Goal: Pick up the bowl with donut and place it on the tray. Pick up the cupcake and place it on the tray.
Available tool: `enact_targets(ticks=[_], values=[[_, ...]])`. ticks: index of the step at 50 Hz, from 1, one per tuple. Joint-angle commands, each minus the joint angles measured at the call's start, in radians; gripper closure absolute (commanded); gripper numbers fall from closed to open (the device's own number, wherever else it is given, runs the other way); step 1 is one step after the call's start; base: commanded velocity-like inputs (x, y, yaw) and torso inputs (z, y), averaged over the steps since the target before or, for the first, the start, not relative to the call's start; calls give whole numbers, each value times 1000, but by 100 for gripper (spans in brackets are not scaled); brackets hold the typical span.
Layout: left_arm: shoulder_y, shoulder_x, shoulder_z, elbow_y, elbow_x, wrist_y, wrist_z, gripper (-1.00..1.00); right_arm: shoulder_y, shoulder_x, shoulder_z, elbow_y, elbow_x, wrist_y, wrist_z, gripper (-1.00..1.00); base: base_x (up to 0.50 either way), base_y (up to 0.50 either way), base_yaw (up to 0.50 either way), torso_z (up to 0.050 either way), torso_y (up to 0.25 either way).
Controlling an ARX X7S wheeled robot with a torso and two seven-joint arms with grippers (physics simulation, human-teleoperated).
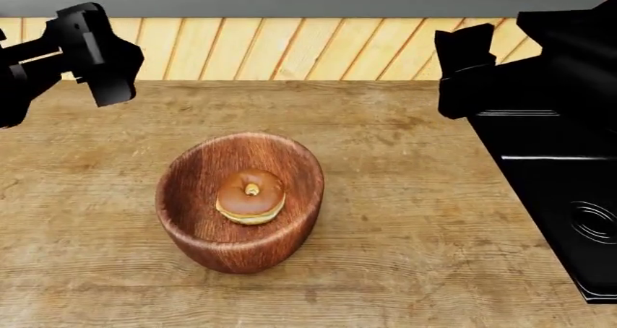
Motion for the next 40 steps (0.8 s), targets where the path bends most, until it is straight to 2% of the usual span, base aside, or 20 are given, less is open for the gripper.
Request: enact_targets(ticks=[1,9,21,32,40], values=[[18,51,35,-35,-78,58,-12,-100,-21,-14,-9,27,-67,3,-30,-100,0,0,0,0,0],[52,20,42,24,-160,77,-21,-100,-8,-11,-20,34,-69,15,-1,-100,0,0,0,0,0],[92,-59,85,82,-220,-8,-32,-100,-7,-28,-37,45,-77,21,10,-100,0,0,0,0,0],[59,-41,106,59,-168,-52,-47,-100,-3,-33,-41,45,-74,23,13,-100,0,0,0,0,0],[123,17,107,52,-121,-45,38,-100,-6,-26,-39,42,-73,20,12,-100,0,0,0,0,0]])
